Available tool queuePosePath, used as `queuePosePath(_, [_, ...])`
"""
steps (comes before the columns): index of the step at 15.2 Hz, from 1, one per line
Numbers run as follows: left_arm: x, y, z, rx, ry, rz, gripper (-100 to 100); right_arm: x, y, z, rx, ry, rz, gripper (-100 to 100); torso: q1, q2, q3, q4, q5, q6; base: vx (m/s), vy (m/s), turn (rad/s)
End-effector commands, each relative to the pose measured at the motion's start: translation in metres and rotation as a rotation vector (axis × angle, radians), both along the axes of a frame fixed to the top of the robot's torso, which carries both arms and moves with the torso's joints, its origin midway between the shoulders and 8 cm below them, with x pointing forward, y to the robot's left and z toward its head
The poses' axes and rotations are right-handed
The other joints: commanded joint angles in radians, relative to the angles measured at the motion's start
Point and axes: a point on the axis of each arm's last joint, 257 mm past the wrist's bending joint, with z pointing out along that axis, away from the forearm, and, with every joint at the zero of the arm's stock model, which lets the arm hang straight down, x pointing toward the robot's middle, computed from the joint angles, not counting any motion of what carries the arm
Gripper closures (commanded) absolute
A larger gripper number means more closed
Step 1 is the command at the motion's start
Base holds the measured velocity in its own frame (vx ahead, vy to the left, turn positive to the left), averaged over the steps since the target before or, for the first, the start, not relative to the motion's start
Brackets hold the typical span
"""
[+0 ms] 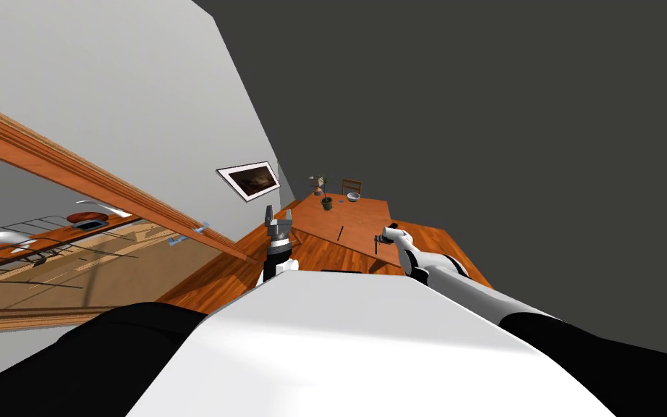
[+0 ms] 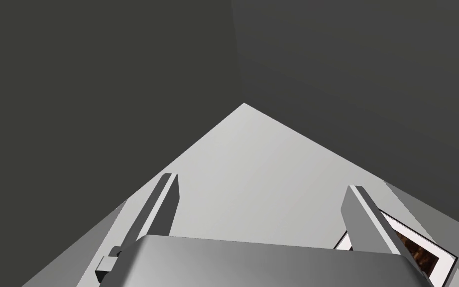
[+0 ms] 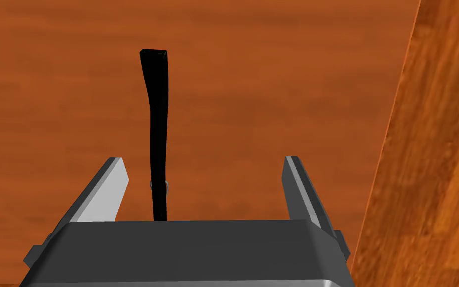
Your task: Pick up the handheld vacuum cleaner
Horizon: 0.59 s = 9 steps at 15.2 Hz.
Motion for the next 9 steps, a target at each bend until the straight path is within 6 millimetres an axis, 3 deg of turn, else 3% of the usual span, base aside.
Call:
queuePosePath(1, [0.000,0.000,0.000,0.000,0.000,0.000,0,-0.010,0.010,-0.004,0.038,0.044,-0.045,-100,0.000,0.000,0.000,0.000,0.000,0.000,0.015,-0.007,0.068])
queuePosePath(7, [0.000,0.000,0.000,0.000,0.000,0.000,0,-0.025,0.029,-0.010,0.096,0.115,-0.114,-100,0.000,0.000,0.000,0.000,0.000,0.000,0.012,-0.005,0.053])
queuePosePath(8, [0.000,0.000,0.000,0.000,0.000,0.000,0,-0.021,0.025,-0.009,0.084,0.097,-0.099,-100,0.000,0.001,0.000,0.000,0.000,0.000,0.006,-0.002,0.016])
queuePosePath(9, [0.000,0.000,0.000,0.000,0.000,0.000,0,-0.031,0.026,-0.019,0.088,0.101,-0.097,-100,0.000,0.001,0.001,0.000,0.000,0.000,0.042,0.007,-0.038])
